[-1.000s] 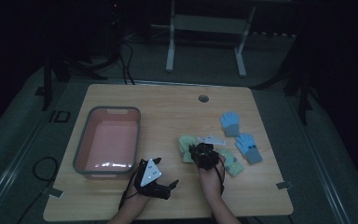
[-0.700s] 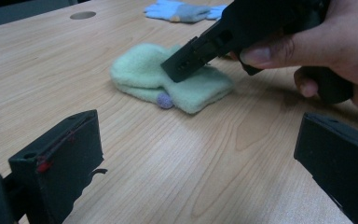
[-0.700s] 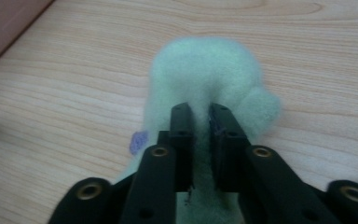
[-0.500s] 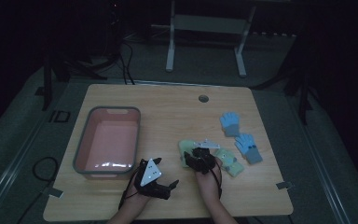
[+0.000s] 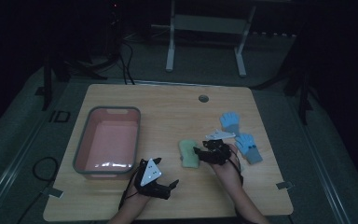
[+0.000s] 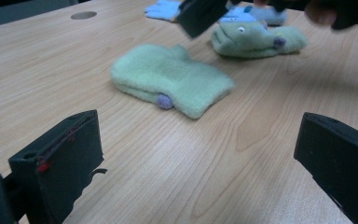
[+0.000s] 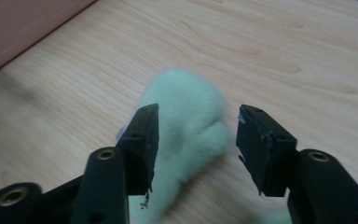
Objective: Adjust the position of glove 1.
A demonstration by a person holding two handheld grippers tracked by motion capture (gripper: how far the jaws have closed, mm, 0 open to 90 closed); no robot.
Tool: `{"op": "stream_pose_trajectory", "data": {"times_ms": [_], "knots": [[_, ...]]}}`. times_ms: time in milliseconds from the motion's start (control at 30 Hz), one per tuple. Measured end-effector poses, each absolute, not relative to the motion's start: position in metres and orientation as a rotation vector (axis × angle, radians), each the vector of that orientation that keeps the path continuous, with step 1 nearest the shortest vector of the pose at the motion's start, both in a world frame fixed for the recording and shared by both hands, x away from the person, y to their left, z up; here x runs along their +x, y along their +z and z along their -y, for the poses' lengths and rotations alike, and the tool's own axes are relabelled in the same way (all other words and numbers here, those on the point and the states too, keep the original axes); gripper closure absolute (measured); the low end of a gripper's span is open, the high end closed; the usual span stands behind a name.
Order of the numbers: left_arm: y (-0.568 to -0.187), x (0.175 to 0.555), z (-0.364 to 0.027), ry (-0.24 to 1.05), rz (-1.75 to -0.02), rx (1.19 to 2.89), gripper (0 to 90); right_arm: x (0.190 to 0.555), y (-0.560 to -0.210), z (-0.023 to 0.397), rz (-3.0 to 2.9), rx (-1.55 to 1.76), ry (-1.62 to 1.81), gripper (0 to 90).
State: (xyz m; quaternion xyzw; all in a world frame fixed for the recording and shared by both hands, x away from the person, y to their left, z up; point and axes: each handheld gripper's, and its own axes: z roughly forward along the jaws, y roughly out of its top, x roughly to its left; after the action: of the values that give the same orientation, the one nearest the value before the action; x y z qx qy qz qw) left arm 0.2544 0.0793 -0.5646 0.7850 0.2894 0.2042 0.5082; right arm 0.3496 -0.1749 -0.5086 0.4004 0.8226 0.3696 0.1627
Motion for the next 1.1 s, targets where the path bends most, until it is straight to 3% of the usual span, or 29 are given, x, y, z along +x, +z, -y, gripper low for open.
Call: {"op": "stream_pose_trajectory", "data": {"times_ms": [233,700,1100], "knots": [[-0.565,0.254,-0.08,0.49,-0.701,1.889,1.4,0.356,-0.491,0.214,-2.399,1.017,1.057,56.0],[-0.565,0.254,-0.08,0.5,-0.717,1.882,1.5,0.353,-0.506,0.28,-2.531,0.952,0.918,59.2],[-0.565,0.254,-0.08,0.5,-0.718,1.883,1.5,0.349,-0.54,0.29,-2.565,0.986,0.916,54.1]]}}
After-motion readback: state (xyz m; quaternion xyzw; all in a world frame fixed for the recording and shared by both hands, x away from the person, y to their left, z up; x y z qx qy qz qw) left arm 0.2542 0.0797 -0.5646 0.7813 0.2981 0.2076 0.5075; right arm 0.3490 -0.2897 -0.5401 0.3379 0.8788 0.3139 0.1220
